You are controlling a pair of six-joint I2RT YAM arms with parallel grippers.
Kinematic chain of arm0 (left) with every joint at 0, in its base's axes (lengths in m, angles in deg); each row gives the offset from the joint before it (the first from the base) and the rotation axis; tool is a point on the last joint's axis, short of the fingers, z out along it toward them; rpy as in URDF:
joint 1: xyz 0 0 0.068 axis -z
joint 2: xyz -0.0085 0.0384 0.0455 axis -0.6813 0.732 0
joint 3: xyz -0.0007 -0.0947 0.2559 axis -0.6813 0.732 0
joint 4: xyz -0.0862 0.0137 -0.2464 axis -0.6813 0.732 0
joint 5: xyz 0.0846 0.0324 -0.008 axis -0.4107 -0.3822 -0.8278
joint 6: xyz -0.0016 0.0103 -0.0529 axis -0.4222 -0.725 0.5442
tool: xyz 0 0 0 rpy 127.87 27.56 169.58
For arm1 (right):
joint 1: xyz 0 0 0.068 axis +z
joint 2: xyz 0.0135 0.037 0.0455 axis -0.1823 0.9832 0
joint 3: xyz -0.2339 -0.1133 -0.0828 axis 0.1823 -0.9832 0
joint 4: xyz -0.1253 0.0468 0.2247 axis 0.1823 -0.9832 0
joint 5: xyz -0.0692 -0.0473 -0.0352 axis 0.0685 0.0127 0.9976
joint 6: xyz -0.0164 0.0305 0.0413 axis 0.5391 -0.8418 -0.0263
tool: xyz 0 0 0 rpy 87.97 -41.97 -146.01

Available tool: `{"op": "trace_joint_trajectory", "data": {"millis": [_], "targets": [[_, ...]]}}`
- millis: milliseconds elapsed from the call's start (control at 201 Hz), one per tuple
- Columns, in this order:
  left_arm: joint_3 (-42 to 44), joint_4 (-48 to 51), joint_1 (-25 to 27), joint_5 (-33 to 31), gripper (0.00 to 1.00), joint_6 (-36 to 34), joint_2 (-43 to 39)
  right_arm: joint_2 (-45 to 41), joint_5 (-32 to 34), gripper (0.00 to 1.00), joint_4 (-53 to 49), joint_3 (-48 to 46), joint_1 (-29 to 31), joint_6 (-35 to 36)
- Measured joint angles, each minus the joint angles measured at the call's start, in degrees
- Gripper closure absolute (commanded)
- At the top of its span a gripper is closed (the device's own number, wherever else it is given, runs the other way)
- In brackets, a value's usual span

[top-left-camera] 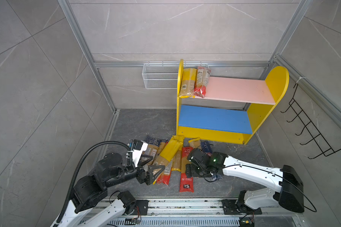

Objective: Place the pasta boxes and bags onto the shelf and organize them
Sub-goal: 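Lower the right gripper to the floor row while the left arm draws back, then grasp another red-labelled spaghetti bag with the right gripper and lift it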

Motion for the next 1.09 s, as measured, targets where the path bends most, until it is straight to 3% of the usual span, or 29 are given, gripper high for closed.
{"op": "trace_joint_trajectory", "data": {"millis": [483,617,747,916,966,1095], "targets": [[-3.28,12.28,-0.04,-2.99,0.0,1.99,-7.02,12.33,-0.66,0.09,11.72,-3.37,4.0,-5.92],[-3.93,13.0,-0.17,-3.02,0.0,1.99,-7.17,14.95,-0.39,0.24,12.57,-2.75,4.02,-6.82],[-4.04,13.88,-0.2,-3.02,0.0,1.99,-6.75,15.85,-0.2,0.59,12.74,-2.34,4.02,-7.17],[-5.16,14.01,-0.2,-3.04,0.0,1.92,-5.29,13.2,-0.2,0.85,12.83,-2.51,4.0,-8.39],[-5.31,13.99,-0.2,-3.06,0.0,1.9,-4.87,12.37,-0.15,1.0,12.7,-2.71,4.02,-8.22],[-5.9,13.99,-0.2,-3.23,0.0,1.73,-2.78,10.45,-0.57,1.0,10.95,-3.28,4.02,-8.2]]}}
